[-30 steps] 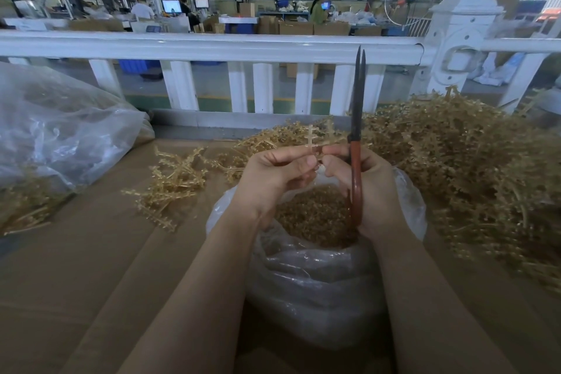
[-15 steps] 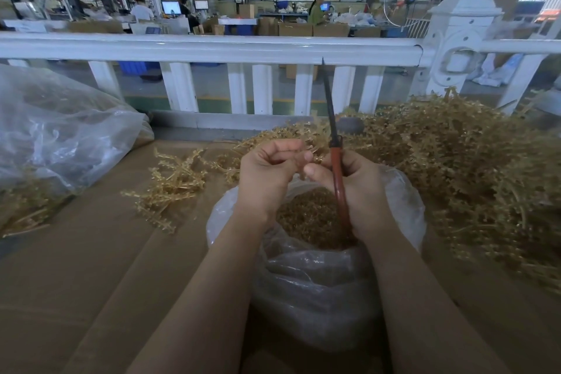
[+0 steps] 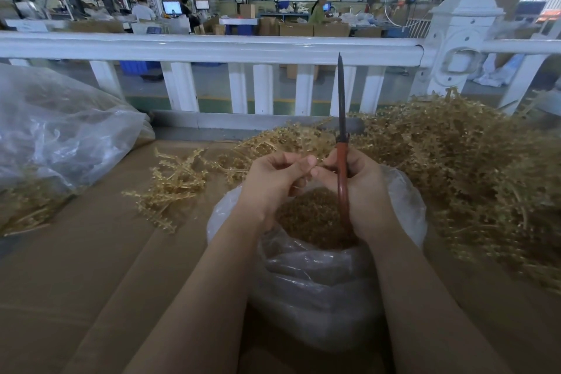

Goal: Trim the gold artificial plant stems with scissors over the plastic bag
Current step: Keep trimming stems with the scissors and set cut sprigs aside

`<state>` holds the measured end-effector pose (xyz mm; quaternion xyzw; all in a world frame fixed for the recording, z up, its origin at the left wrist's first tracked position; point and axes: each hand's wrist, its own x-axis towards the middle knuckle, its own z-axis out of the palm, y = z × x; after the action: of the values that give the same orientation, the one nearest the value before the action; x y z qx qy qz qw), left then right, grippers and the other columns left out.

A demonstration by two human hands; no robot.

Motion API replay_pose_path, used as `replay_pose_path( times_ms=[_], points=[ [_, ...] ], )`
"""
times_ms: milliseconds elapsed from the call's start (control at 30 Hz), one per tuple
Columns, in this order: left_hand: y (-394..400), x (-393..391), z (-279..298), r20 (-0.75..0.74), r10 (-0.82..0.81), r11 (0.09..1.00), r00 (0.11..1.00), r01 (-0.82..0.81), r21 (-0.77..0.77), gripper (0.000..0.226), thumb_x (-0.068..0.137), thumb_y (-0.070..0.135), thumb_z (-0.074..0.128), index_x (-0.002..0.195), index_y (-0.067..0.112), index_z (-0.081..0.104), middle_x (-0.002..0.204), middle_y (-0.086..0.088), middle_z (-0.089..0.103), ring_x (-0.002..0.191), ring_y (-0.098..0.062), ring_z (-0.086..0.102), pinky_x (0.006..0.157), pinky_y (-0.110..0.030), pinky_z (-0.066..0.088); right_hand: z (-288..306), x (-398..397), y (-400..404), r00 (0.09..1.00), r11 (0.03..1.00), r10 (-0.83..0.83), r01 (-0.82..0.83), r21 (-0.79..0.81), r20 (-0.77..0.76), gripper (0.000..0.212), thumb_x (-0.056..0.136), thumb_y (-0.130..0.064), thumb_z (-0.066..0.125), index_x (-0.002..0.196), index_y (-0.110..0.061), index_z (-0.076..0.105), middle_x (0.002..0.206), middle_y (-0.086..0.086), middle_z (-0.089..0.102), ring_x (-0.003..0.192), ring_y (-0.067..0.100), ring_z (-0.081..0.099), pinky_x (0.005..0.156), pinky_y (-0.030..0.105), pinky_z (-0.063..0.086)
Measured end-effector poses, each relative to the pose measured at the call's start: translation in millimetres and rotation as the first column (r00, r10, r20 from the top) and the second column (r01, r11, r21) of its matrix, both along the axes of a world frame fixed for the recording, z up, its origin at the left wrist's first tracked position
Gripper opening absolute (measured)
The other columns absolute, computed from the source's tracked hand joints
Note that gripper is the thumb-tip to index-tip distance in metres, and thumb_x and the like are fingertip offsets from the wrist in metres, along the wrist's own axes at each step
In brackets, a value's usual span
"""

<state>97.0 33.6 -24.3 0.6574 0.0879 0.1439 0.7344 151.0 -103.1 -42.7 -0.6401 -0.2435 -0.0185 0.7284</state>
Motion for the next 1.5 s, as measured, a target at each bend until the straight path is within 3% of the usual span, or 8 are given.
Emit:
replay_pose_path(
  times_ms=[133,200,267,433,567,700,900,1500],
  points=[
    [4.0,-2.2,2.3,-0.061,-0.096,0.995,0.993,0.095,-0.032,0.015,0.085,0.020,0.074,0.072,0.014,0.075,0.068,-0.003,0.070,0.055,-0.009,0.060,0.052,-0.019,0.049,-0.9,1.4,0.0,0.998,0.999,-0.023,0.024,-0.027,0.053,0.027,0.083,-0.002,0.078,0.077,-0.023,0.062,0.075,-0.002,0.064,0.076,0.019,0.061,0.081,0.050,0.056],
    [6.2,-3.7,3.6,-0.058,-0.143,0.986,0.988,0.137,-0.096,0.002,0.082,0.014,0.075,0.081,0.011,0.075,0.072,-0.003,0.073,0.060,-0.009,0.066,0.056,-0.019,0.053,-1.2,2.1,0.4,0.998,0.999,-0.039,0.040,-0.013,0.053,0.025,0.079,-0.009,0.082,0.077,-0.024,0.062,0.071,-0.010,0.064,0.071,0.011,0.061,0.075,0.037,0.052],
    [7.1,-4.3,3.0,-0.032,-0.161,0.976,0.986,0.155,-0.153,0.017,0.071,0.012,0.077,0.088,0.009,0.074,0.075,-0.004,0.075,0.064,-0.009,0.070,0.058,-0.020,0.055,-1.2,2.5,0.8,0.997,0.998,-0.056,0.056,-0.001,0.045,0.020,0.073,-0.019,0.082,0.078,-0.024,0.063,0.072,-0.010,0.064,0.072,0.011,0.062,0.075,0.032,0.053],
    [10.6,-2.8,2.3,0.065,-0.070,0.966,0.995,0.084,-0.245,0.020,0.064,0.012,0.079,0.084,0.010,0.078,0.080,-0.009,0.076,0.067,-0.012,0.072,0.061,-0.021,0.057,-1.8,3.6,-0.3,0.994,0.995,-0.090,0.092,-0.042,0.059,0.017,0.082,-0.024,0.084,0.087,-0.022,0.067,0.080,-0.006,0.068,0.079,0.008,0.065,0.079,0.030,0.052],
    [16.0,-0.4,1.4,0.137,0.041,0.964,0.990,-0.003,-0.267,0.023,0.066,0.013,0.077,0.089,0.011,0.077,0.079,-0.006,0.076,0.071,-0.013,0.072,0.066,-0.021,0.057,-0.4,1.8,-3.6,0.987,0.981,-0.130,0.142,-0.134,0.092,0.039,0.074,-0.059,0.080,0.090,-0.028,0.064,0.077,-0.023,0.066,0.077,-0.005,0.063,0.072,0.013,0.045],
    [18.4,-0.8,3.1,0.199,0.108,0.961,0.974,-0.051,-0.273,0.022,0.070,0.013,0.075,0.091,0.013,0.077,0.081,-0.002,0.076,0.072,-0.010,0.071,0.067,-0.019,0.056,0.4,-1.2,-4.6,0.972,0.914,-0.157,0.210,-0.347,0.173,0.058,0.062,-0.085,0.066,0.091,-0.036,0.059,0.086,-0.036,0.063,0.084,-0.011,0.060,0.070,0.017,0.041],
    [17.3,-1.0,5.7,0.220,0.209,0.941,0.953,-0.134,-0.312,0.017,0.086,-0.003,0.067,0.102,0.003,0.071,0.078,-0.003,0.075,0.070,-0.010,0.070,0.070,-0.019,0.057,-4.9,-1.4,-2.9,0.950,0.766,-0.111,0.268,-0.585,0.291,0.062,0.067,-0.084,0.060,0.106,-0.035,0.057,0.101,-0.018,0.067,0.096,0.004,0.063,0.081,0.031,0.053],
    [16.1,-2.8,6.5,0.190,0.247,0.937,0.950,-0.184,-0.295,0.014,0.089,-0.005,0.064,0.084,0.006,0.072,0.075,-0.003,0.073,0.069,-0.012,0.069,0.068,-0.021,0.057,-2.0,-7.5,-3.1,0.874,0.670,-0.147,0.432,-0.603,0.463,0.055,0.074,-0.076,0.064,0.093,-0.025,0.064,0.080,-0.011,0.067,0.079,0.007,0.062,0.072,0.030,0.055]
  ],
)
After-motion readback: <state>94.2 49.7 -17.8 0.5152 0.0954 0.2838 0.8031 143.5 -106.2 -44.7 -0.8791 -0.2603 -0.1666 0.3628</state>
